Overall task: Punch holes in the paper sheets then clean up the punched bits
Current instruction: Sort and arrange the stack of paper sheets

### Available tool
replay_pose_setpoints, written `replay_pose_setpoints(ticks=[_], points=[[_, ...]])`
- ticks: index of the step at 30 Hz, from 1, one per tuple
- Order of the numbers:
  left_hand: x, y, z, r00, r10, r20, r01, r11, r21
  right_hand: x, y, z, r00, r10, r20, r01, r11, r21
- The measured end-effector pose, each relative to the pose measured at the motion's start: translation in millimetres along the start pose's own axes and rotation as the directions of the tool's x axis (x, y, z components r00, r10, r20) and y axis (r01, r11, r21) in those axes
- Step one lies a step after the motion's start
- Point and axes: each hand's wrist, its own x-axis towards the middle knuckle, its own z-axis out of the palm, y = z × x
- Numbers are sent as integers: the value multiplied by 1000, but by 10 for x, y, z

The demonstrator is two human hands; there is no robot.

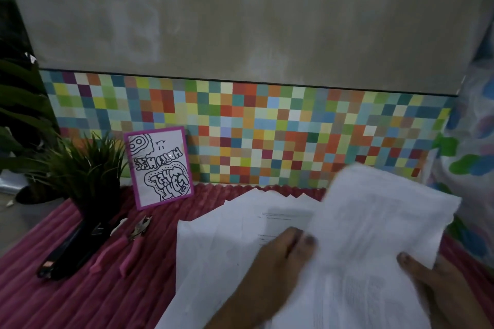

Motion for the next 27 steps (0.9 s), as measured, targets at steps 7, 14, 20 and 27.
replay_pose_setpoints(ticks=[7, 14, 20, 27], points=[[376, -625, -282, 896, -343, -282, 439, 783, 441, 18, 40, 228, 998, -51, 33, 51, 999, -8], [402, -820, -300, 908, 32, -418, 222, 809, 544, 184, 305, 330, 991, 42, 130, -49, 997, 58], [225, -422, -226, 932, -26, -362, 12, 999, -40, 201, 372, 364, 989, -65, 132, 38, 980, 195], [127, -140, -153, 977, 108, -187, -136, 980, -147, 185, 258, 262, 980, -48, 194, 0, 971, 238]])
